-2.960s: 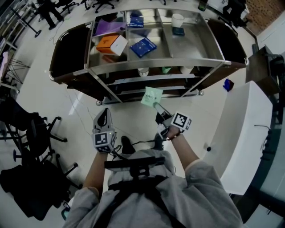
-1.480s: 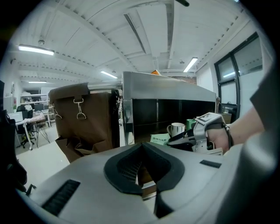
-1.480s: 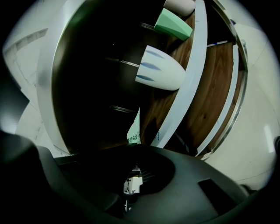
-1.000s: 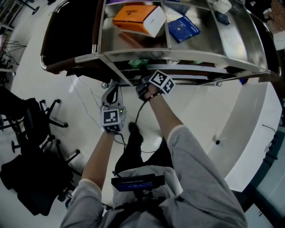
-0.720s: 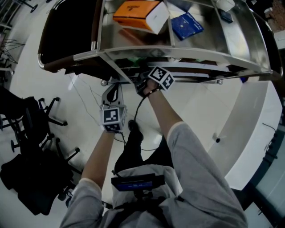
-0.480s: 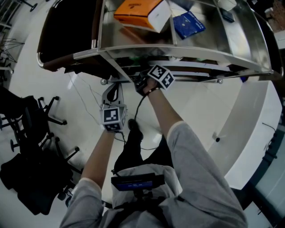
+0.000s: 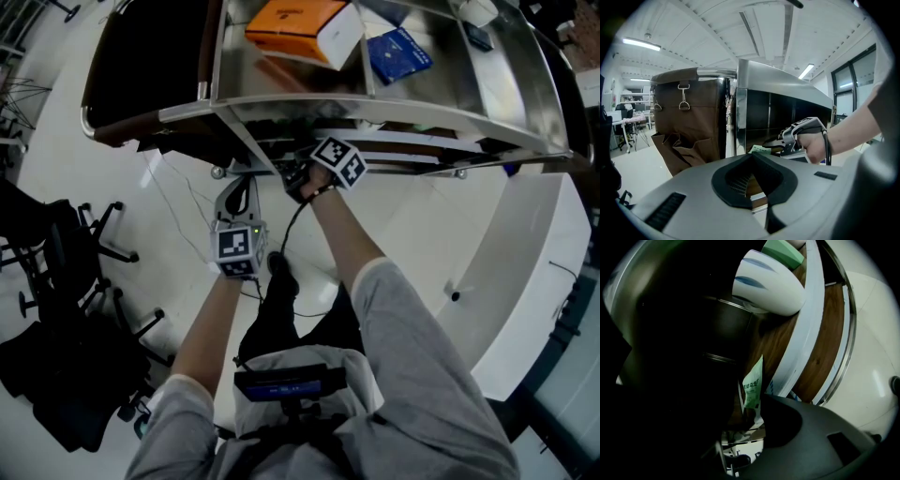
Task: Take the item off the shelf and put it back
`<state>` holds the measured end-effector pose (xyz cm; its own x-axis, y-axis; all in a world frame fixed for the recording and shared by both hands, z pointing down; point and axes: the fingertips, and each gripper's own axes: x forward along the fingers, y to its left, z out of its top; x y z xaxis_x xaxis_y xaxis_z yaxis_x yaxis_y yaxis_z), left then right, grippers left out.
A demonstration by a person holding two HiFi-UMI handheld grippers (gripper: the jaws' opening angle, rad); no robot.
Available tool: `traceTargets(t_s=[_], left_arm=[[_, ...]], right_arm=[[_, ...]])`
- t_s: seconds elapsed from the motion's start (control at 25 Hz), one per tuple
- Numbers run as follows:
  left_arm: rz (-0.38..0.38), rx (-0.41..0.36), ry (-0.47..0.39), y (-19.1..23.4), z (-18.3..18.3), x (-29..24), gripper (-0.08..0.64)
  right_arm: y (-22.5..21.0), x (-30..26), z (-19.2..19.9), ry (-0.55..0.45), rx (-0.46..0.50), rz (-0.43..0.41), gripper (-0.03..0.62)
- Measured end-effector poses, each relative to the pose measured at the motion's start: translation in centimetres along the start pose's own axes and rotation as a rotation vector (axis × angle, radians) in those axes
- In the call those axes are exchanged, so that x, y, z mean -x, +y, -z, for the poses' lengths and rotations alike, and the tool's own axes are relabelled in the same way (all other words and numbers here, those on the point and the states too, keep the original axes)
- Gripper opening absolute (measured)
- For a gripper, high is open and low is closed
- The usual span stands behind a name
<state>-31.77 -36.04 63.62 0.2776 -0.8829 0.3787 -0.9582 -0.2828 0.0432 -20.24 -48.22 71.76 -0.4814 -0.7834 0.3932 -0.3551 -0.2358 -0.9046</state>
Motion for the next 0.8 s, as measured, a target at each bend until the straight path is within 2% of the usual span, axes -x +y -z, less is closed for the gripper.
traceTargets(t_s=[0.2, 0.4, 0.44, 0.64, 0.8], left_arm=[[-0.011, 0.006, 0.009, 0.1, -0.2, 0.6, 0.005], [-0.026, 0.006, -0.012, 0.1, -1.2, 1.5, 0.005], [-0.028, 0.005, -0.01, 0.0, -1.4, 1.9, 0.005], [-0.051, 0.015, -0.022, -0.6, -3.1, 4.1, 0.005], [-0.066, 0.015, -0.034, -1.9, -4.9, 6.2, 0.005]], right_arm=[[-0.8, 1.4, 0.1, 0.024, 0.048, 0.034, 0.184], [-0.8, 4.4, -0.1, 0.058, 0.1, 0.027, 0.183], [-0.7, 5.2, -0.2, 0.063, 0.116, 0.025, 0.172], [0.4, 10.3, -1.7, 0.058, 0.194, 0.023, 0.022], [1.9, 14.8, -3.7, 0.037, 0.243, 0.008, 0.009]])
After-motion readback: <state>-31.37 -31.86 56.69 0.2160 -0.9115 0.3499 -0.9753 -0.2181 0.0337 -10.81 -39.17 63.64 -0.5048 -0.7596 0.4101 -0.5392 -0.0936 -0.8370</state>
